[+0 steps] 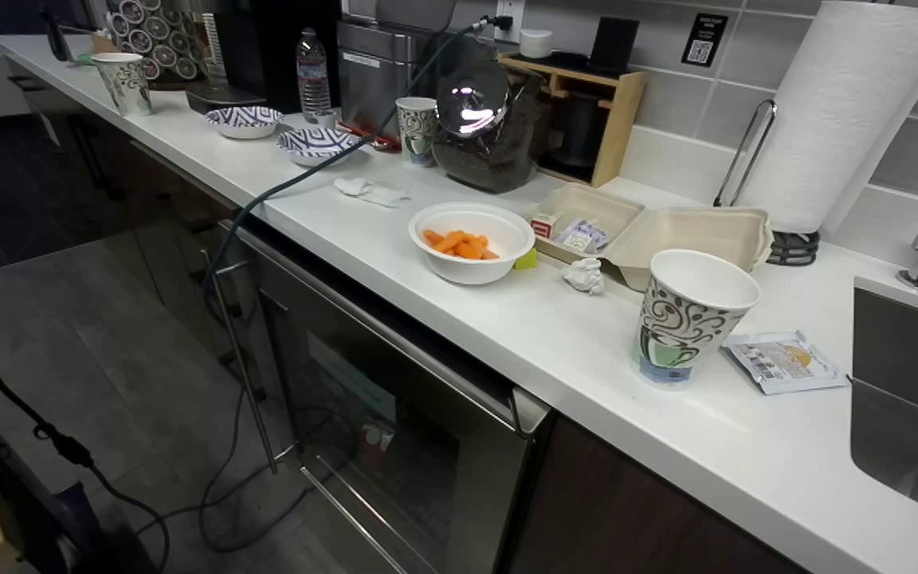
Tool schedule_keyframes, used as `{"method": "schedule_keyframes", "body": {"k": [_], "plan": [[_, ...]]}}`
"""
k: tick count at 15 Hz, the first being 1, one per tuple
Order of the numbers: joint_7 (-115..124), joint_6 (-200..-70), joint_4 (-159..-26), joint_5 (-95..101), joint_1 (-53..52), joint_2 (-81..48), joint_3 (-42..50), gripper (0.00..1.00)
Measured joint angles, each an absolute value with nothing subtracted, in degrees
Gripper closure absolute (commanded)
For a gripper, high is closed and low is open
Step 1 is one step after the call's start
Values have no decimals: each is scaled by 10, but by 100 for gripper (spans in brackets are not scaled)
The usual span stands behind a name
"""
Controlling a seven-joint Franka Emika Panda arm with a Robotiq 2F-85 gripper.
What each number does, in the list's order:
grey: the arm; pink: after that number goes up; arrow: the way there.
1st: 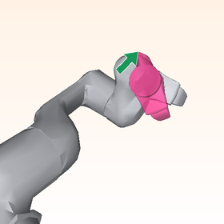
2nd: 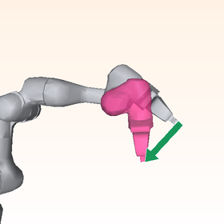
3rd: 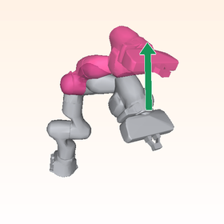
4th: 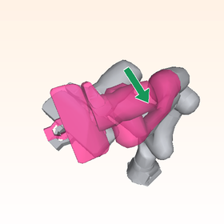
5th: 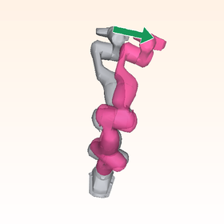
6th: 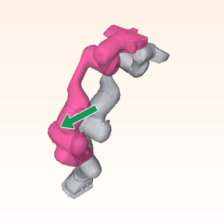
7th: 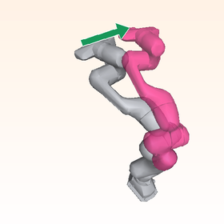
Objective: Remove the black box from the counter.
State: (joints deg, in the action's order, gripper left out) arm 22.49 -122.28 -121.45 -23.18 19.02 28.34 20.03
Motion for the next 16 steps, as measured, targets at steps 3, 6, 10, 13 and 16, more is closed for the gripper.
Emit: {"method": "schedule_keyframes", "body": {"k": [3, 6, 10, 13, 16], "plan": [[224, -1274, -1198, -239, 182, 272, 184, 97], [208, -1286, -1125, -241, 163, 242, 183, 97], [153, -1230, -992, -281, 136, 183, 220, 97], [97, -1179, -892, -339, 119, 133, 247, 97], [65, -1156, -798, -415, 111, 84, 251, 90]]}}
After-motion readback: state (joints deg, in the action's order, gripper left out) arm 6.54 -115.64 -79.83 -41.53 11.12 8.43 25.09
